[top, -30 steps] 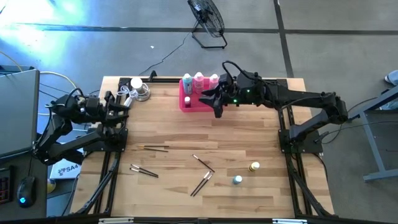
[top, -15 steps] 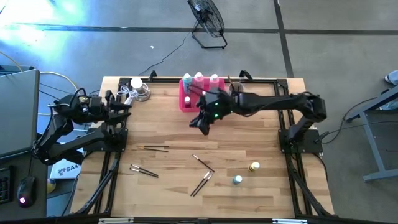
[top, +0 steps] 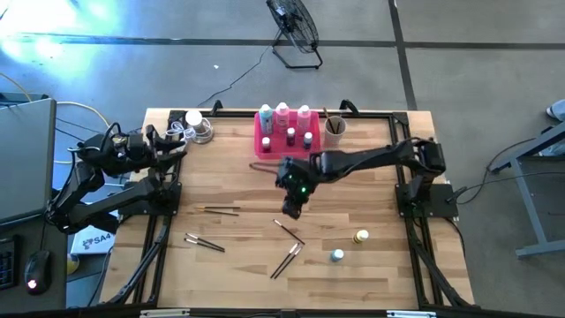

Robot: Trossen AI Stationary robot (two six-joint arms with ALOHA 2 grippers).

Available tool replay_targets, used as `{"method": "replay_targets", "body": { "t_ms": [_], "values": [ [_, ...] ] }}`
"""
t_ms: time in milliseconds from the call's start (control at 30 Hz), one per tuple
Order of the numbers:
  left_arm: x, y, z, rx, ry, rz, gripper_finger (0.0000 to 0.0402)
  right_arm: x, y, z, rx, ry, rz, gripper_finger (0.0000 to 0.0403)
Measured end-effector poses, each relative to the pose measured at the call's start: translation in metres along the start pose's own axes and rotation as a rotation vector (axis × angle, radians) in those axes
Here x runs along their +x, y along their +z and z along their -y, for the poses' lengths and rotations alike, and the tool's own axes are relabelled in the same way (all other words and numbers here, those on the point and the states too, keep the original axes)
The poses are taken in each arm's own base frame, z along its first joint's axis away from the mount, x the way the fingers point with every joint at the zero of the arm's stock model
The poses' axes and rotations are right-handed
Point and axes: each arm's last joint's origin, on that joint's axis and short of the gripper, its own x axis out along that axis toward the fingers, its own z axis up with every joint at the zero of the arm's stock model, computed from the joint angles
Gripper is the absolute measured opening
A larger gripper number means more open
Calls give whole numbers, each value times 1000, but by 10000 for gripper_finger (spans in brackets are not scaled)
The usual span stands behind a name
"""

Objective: Pick & Place Paint Supplies
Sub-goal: Put the silver paintbrush into the white cup

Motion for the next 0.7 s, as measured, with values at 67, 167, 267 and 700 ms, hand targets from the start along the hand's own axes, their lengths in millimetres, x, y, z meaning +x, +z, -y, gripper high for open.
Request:
{"method": "replay_targets", "body": {
  "t_ms": [67, 167, 267, 700],
  "values": [
    [0, 0, 0, 0, 12, 2, 152, 9, -6, -4, 13, -3, -26, 2],
    [0, 0, 0, 0, 16, 2, 152, 25, -14, -11, 55, -19, -52, 2],
    [0, 0, 0, 0, 16, 3, 152, 39, -25, -17, 83, -71, -67, 2],
    [0, 0, 0, 0, 18, 5, 152, 93, -45, -19, 169, -254, 45, 2]
  ]
}}
